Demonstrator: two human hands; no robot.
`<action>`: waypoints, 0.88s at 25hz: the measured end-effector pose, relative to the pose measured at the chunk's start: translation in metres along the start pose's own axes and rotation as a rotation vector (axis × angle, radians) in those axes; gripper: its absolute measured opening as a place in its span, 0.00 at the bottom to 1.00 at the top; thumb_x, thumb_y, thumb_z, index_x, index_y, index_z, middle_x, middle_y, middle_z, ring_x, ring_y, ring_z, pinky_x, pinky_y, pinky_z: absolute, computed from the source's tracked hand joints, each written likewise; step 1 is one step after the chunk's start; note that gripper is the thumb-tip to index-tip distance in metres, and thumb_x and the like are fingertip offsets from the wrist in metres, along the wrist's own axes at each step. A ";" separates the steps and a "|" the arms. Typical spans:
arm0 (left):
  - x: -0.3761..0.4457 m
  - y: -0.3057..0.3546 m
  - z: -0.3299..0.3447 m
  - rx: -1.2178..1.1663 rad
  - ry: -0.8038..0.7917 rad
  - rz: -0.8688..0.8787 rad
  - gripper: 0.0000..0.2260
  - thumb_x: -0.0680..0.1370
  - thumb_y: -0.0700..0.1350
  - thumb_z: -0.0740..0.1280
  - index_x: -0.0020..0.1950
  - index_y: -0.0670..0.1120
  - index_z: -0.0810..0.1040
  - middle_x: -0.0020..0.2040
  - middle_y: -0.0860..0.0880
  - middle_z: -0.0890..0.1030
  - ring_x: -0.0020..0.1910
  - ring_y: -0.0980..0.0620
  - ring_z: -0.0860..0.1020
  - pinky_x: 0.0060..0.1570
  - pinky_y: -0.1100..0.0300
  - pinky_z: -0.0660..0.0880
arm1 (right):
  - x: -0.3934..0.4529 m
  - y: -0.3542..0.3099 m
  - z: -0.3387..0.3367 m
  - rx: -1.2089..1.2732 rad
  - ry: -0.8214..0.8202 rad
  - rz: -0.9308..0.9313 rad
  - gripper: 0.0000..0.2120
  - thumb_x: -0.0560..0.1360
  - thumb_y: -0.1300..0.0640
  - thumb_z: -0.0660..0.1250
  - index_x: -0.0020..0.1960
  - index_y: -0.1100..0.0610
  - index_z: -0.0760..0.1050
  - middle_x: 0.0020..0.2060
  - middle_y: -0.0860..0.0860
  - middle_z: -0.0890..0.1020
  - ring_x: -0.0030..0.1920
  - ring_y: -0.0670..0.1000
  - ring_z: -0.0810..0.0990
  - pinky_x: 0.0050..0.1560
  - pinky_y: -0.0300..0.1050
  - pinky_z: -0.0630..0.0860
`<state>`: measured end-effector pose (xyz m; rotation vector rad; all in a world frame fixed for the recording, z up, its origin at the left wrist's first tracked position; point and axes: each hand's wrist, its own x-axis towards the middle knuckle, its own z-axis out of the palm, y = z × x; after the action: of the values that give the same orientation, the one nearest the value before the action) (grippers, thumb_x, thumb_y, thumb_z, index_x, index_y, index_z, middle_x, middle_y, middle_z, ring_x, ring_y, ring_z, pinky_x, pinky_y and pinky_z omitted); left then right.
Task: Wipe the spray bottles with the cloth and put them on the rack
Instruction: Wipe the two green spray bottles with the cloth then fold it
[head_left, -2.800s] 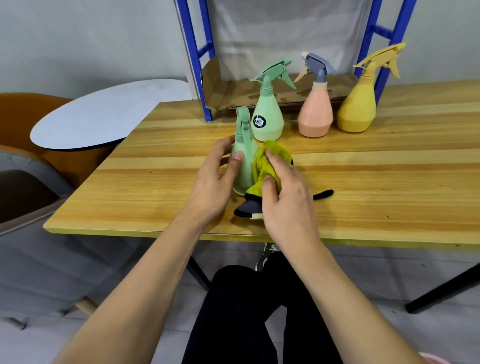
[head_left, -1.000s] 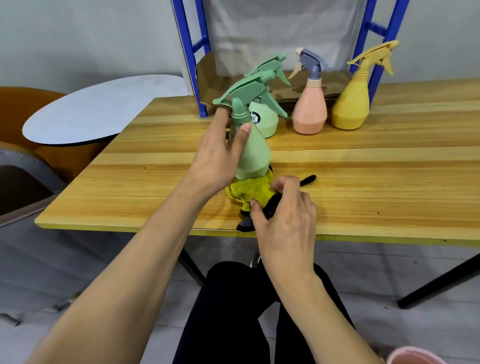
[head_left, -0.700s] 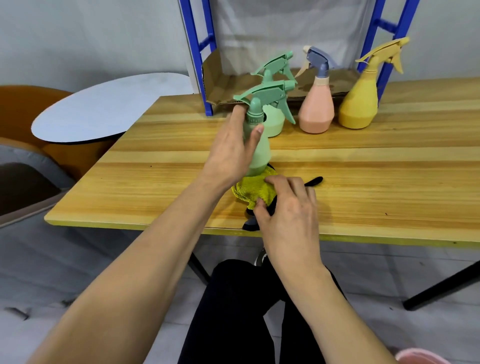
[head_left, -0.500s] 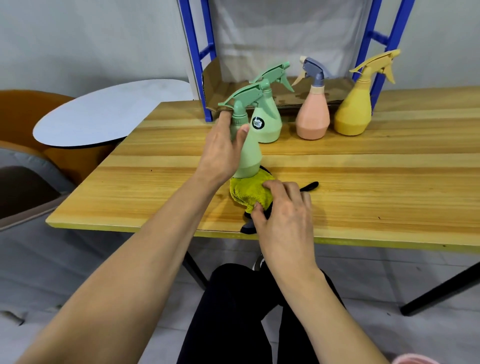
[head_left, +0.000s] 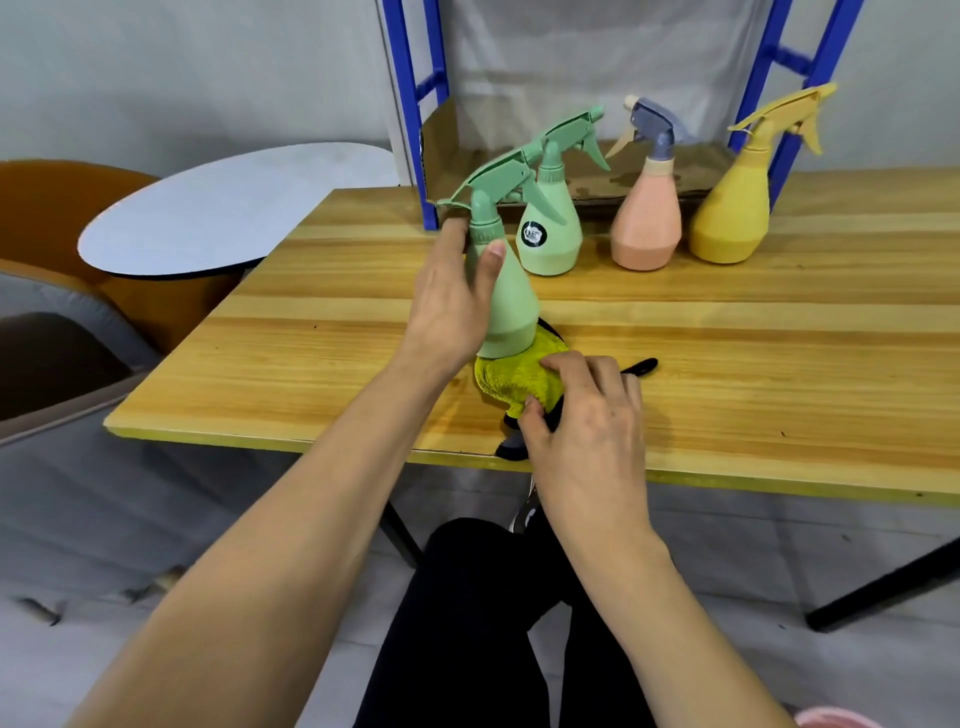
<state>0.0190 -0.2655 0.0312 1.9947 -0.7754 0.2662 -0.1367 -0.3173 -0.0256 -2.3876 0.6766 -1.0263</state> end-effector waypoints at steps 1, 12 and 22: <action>0.003 -0.001 0.000 0.009 0.004 -0.021 0.15 0.86 0.53 0.60 0.66 0.43 0.73 0.57 0.50 0.79 0.51 0.54 0.74 0.42 0.72 0.66 | 0.001 -0.003 -0.001 -0.011 -0.014 0.008 0.18 0.70 0.60 0.75 0.60 0.58 0.77 0.52 0.58 0.78 0.52 0.60 0.74 0.54 0.57 0.75; -0.022 -0.030 -0.036 -0.045 0.099 -0.104 0.15 0.85 0.54 0.62 0.68 0.48 0.73 0.61 0.53 0.80 0.59 0.50 0.79 0.57 0.53 0.75 | 0.058 -0.009 -0.008 -0.144 -0.679 -0.176 0.31 0.76 0.46 0.69 0.77 0.47 0.65 0.75 0.50 0.68 0.73 0.55 0.66 0.73 0.49 0.62; -0.045 -0.016 -0.019 -0.257 0.105 -0.112 0.09 0.85 0.53 0.63 0.62 0.51 0.75 0.53 0.56 0.84 0.50 0.56 0.84 0.51 0.52 0.82 | 0.051 -0.016 0.015 0.495 -0.119 -0.015 0.16 0.83 0.47 0.60 0.69 0.50 0.73 0.63 0.47 0.78 0.63 0.44 0.74 0.62 0.36 0.68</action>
<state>-0.0031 -0.2252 0.0085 1.7590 -0.5973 0.1937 -0.0904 -0.3322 0.0014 -2.0014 0.3142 -0.9211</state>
